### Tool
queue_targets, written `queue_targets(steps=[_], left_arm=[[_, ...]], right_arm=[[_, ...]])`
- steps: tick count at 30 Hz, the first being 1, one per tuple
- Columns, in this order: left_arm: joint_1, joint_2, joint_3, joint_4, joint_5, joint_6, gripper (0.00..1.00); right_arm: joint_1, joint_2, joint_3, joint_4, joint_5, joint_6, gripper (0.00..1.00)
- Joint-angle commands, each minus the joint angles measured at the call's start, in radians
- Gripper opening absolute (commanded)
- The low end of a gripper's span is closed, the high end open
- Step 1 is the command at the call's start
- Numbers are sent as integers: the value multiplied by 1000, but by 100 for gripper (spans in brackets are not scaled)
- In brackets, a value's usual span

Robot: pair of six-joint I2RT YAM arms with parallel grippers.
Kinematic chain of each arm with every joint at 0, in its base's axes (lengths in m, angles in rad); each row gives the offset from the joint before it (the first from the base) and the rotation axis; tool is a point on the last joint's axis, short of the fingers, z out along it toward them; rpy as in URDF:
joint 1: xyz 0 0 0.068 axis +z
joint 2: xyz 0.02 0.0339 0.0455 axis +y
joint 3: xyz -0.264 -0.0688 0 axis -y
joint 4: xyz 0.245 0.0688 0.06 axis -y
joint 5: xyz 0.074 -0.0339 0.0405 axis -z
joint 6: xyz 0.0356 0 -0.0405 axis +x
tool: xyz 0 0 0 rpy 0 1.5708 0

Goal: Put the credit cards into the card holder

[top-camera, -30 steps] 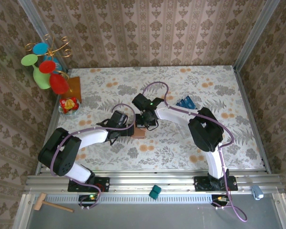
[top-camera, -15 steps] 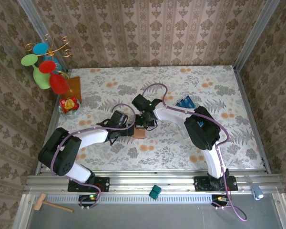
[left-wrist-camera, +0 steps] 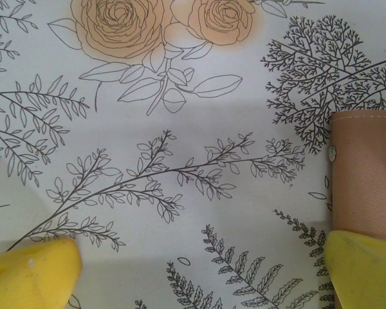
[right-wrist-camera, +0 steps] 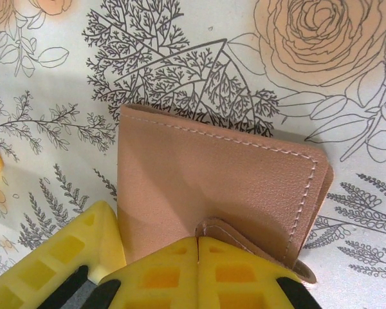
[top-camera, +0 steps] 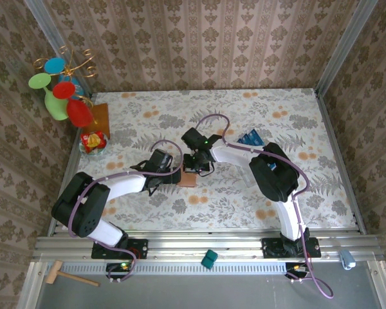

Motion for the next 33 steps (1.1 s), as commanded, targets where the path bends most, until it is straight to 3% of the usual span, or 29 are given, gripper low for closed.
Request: queue_targets(steps=[1,8,33], left_arm=[[-17,88,-54,-27,165,-40,100],[-18,91,-56,-26,166,-40,100],[-18,101,-60,-22,161,-39,100]], right_arm=[[-1,-21,-36,-28,-6,16,0],[-1,-86,-22,3,11,19,0],[4,-33,-58,42,-40,40,0]])
